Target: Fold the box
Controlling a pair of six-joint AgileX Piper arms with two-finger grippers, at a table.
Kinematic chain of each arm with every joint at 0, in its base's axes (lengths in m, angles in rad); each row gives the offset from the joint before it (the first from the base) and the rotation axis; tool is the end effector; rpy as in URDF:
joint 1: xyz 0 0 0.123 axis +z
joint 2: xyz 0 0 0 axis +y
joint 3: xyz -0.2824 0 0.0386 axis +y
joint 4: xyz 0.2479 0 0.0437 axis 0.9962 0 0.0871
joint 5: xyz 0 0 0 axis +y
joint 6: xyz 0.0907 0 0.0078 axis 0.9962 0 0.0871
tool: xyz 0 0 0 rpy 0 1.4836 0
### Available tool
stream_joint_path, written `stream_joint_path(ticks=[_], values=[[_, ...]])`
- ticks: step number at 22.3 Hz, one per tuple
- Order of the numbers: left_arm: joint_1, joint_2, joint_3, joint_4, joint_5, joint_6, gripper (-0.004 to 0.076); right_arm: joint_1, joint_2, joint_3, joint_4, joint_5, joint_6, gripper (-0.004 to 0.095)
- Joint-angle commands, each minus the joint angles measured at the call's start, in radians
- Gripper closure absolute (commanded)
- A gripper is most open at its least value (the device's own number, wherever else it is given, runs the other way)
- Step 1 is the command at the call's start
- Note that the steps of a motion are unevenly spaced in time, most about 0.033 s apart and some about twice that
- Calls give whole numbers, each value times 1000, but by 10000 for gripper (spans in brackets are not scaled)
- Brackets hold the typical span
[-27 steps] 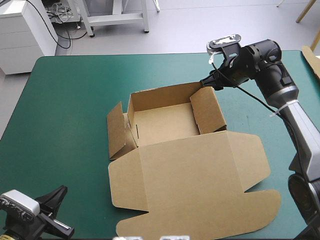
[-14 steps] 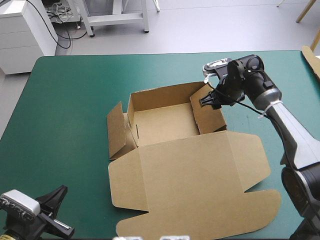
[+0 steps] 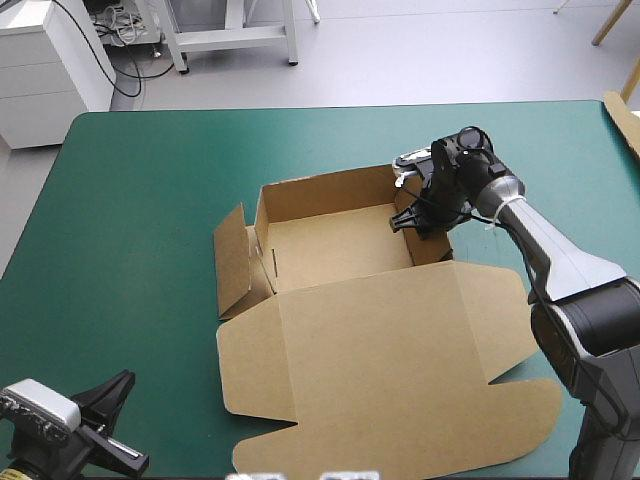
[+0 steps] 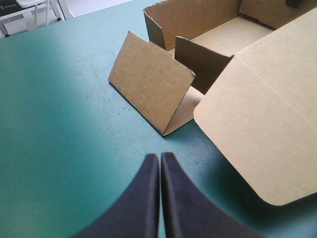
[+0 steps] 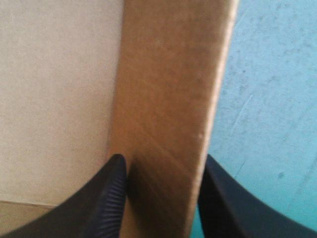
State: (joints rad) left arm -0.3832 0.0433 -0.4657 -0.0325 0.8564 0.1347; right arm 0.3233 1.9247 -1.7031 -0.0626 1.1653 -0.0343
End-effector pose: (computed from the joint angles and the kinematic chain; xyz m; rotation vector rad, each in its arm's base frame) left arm 0.0115 -0.0070 0.2842 0.4885 1.8595 -0.2049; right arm 0.3902 0.1252 0.2751 -0.5332 2.8145 -0.0301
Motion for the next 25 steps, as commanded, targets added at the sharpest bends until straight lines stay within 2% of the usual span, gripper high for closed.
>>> stream_joint_path(ticks=[1,2,3,11,21,22,23,25], values=[[0,15,-21,-16,-73,-7,731,-3,-52,-23,-29,-27,1,756],[0,15,-21,-18,-73,-7,731,-3,-52,-23,-34,-31,1,865],[0,15,-21,-18,-73,-7,731,-3,-52,-23,-33,-35,3,927],[0,15,-21,-20,-73,-7,731,-3,-88,-82,-41,4,6,930],[0,15,-21,-17,-73,-7,724,-3,-440,-94,-41,4,6,929],[0,15,-21,-17,-73,-7,706,-3,-466,-94,-41,4,6,929],[0,15,-21,-17,-73,-7,654,-3,-491,-94,-42,4,6,929],[0,15,-21,-17,-73,-7,501,-3,-539,-94,-45,4,6,929]])
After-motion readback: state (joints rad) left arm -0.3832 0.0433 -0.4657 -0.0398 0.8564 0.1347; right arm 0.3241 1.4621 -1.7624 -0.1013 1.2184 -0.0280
